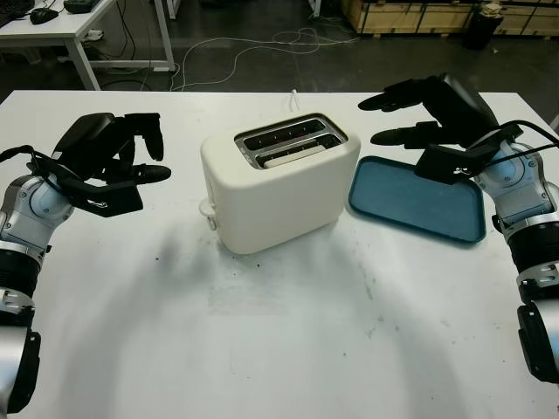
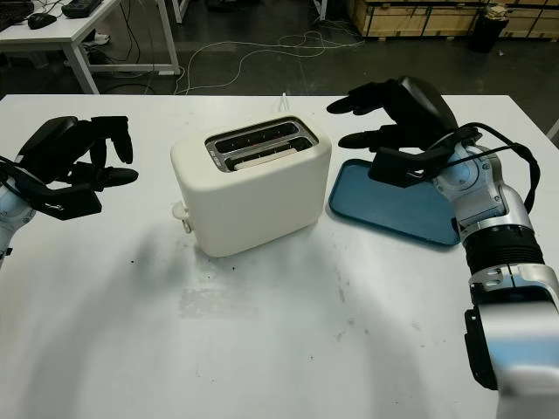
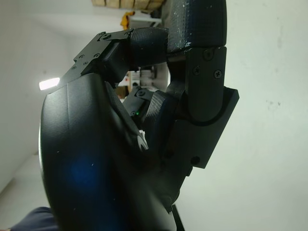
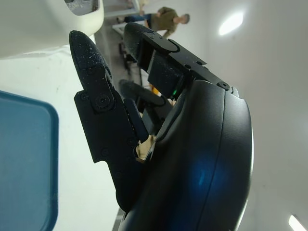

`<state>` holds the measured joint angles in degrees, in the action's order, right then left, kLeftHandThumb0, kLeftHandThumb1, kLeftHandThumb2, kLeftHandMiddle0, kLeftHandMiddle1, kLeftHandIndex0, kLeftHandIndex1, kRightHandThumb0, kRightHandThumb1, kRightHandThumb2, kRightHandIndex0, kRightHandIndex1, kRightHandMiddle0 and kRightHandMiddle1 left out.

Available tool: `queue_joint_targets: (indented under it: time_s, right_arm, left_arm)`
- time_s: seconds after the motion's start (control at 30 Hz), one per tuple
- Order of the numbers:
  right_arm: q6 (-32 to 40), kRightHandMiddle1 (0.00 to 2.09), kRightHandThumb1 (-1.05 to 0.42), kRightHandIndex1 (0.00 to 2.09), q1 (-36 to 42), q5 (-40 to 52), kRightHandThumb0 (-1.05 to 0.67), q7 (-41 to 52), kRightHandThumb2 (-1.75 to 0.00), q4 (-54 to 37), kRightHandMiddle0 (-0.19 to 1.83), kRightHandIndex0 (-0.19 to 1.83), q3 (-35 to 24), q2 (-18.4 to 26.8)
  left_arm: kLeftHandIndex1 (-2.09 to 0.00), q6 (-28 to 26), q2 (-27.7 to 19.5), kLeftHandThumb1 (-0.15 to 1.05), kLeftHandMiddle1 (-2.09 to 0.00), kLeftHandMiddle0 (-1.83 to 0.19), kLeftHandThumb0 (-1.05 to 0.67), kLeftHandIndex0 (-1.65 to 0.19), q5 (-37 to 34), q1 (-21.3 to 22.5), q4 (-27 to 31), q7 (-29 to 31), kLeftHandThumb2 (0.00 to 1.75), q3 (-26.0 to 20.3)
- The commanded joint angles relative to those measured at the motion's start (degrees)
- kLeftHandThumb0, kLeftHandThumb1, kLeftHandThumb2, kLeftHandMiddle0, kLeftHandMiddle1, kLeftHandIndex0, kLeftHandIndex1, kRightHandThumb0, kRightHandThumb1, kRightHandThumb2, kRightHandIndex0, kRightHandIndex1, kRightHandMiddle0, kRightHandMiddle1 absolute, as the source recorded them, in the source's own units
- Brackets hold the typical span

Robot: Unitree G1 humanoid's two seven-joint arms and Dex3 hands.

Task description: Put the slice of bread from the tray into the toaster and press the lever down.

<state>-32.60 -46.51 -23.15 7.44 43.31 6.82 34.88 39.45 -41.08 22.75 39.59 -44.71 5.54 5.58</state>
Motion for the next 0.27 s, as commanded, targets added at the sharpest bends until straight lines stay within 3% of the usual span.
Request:
queue_joint_targets:
  time_s: [0.0, 0.23]
  right_arm:
    - [-0.6, 0.00, -0.79, 0.75, 0.1, 0.4, -0.59, -0.3, 0.00, 0.0, 0.93, 0.64, -0.1, 0.4]
    - [0.4, 0.00, -0.78, 0.78, 0.4, 0.9, -0.58, 0.1, 0.00, -0.4, 0.94, 0.61, -0.3, 0.1]
  left_arm:
    - [-1.75, -0.3, 0.2, 0.92, -1.75, -0.86, -1.05, -0.60, -0.7, 0.0, -0.1, 0.2, 0.53, -0.2]
    - [-1.75, -0.5, 0.3, 0.92, -1.75, -0.84, -1.05, -0.59, -0.5, 0.1, 0.3, -0.4, 0.55, -0.3]
